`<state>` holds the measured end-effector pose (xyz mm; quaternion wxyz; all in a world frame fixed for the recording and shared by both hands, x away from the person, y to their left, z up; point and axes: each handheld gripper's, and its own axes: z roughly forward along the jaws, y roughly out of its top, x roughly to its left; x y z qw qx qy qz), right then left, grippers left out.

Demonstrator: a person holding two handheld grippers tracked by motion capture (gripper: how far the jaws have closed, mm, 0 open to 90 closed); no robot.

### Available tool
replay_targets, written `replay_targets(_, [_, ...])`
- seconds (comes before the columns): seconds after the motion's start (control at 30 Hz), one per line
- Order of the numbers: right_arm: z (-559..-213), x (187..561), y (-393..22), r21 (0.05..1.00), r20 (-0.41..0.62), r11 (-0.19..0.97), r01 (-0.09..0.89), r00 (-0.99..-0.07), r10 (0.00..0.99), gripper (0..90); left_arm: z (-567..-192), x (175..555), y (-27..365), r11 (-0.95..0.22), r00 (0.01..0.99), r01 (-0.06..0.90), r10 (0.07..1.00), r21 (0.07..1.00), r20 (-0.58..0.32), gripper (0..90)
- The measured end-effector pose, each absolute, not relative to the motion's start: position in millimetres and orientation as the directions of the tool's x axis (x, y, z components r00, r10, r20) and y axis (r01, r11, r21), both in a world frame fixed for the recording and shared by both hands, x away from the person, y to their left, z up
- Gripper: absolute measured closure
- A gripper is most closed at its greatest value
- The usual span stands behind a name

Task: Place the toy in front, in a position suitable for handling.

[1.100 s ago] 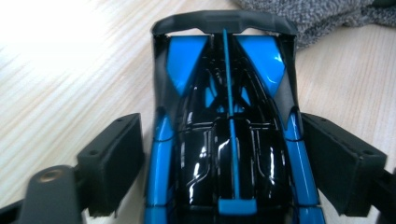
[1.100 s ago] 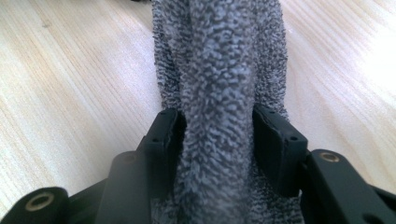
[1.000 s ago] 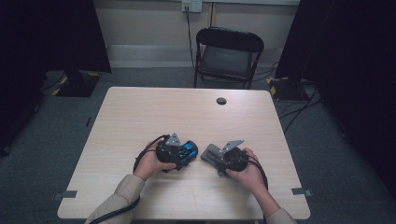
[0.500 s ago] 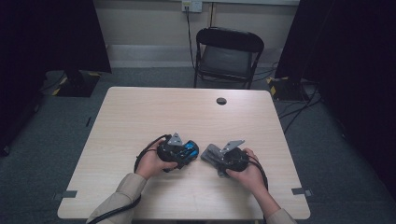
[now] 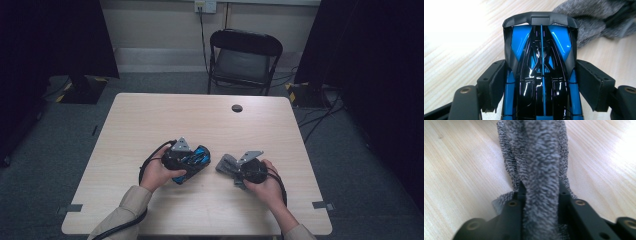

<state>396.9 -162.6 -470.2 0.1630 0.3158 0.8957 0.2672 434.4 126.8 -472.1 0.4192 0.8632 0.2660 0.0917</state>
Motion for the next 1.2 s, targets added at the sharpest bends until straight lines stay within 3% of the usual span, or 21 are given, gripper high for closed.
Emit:
replay_targets(0.4, [-461.7, 396.1, -160.2, 0.647, -0.081, 0.600, 0.471, -0.740, 0.668, 78.5, -449.6, 430.3, 134.3, -0.460, 0.865, 0.345, 0.494, 0.818, -0.087, 29.7])
replay_targets(0.43, [-460.9, 396.4, -159.9, 0.649, -0.076, 0.597, 0.471, -0.742, 0.667, 78.5, -442.6, 427.5, 141.4, -0.398, 0.858, 0.304, 0.508, 0.866, -0.067, 90.0])
replay_targets(0.47, [-459.9, 396.6, -159.3, 0.654, -0.069, 0.592, 0.470, -0.743, 0.666, 78.5, -436.5, 429.3, 146.6, -0.305, 0.854, 0.328, 0.500, 0.894, -0.143, 90.0])
replay_targets(0.53, [-458.2, 396.6, -157.5, 0.661, -0.065, 0.586, 0.468, -0.743, 0.666, 78.5, -433.9, 431.9, 144.6, -0.420, 0.854, 0.303, 0.517, 0.856, -0.049, 90.0])
replay_targets(0.57, [-458.1, 397.6, -156.3, 0.651, -0.068, 0.595, 0.472, -0.744, 0.665, 78.4, -436.1, 434.5, 143.2, -0.453, 0.854, 0.316, 0.519, 0.834, -0.042, 81.3])
replay_targets(0.6, [-458.7, 398.1, -155.3, 0.629, -0.093, 0.616, 0.474, -0.741, 0.665, 78.3, -441.0, 436.7, 141.5, -0.460, 0.858, 0.360, 0.505, 0.811, -0.094, 74.9])
replay_targets(0.63, [-459.9, 398.4, -155.7, 0.616, -0.107, 0.629, 0.475, -0.741, 0.663, 78.3, -446.9, 437.2, 138.9, -0.499, 0.859, 0.358, 0.507, 0.789, -0.069, 67.4])
replay_targets(0.7, [-462.6, 400.4, -160.7, 0.623, -0.070, 0.609, 0.491, -0.740, 0.669, 78.1, -461.8, 438.5, 131.7, -0.493, 0.862, 0.395, 0.490, 0.775, -0.128, 43.7])
replay_targets(0.77, [-466.5, 401.0, -163.6, 0.620, -0.071, 0.612, 0.491, -0.742, 0.667, 77.9, -468.8, 438.9, 124.6, -0.495, 0.879, 0.362, 0.463, 0.790, -0.113, 35.8])
replay_targets(0.8, [-468.6, 400.6, -164.0, 0.622, -0.066, 0.610, 0.491, -0.743, 0.666, 77.8, -470.4, 439.2, 119.8, -0.473, 0.884, 0.369, 0.445, 0.800, -0.145, 25.5])
replay_targets(0.87, [-470.2, 400.1, -164.0, 0.621, -0.063, 0.612, 0.489, -0.747, 0.661, 77.6, -468.8, 439.1, 109.1, -0.544, 0.903, 0.331, 0.420, 0.771, -0.091, 23.9])
replay_targets(0.93, [-469.2, 400.7, -164.1, 0.616, -0.063, 0.614, 0.494, -0.745, 0.664, 77.6, -469.3, 441.4, 97.5, -0.589, 0.912, 0.337, 0.397, 0.734, -0.101, 20.2])
replay_targets(1.0, [-468.9, 401.0, -164.0, 0.613, -0.067, 0.619, 0.491, -0.748, 0.660, 77.5, -472.1, 445.0, 89.9, -0.656, 0.922, 0.301, 0.385, 0.692, -0.037, 15.8])
replay_targets(1.2, [-471.9, 399.5, -166.7, 0.624, -0.061, 0.617, 0.480, -0.757, 0.650, 77.0, -482.7, 450.0, 79.7, -0.669, 0.919, 0.298, 0.394, 0.681, -0.016, 16.2])
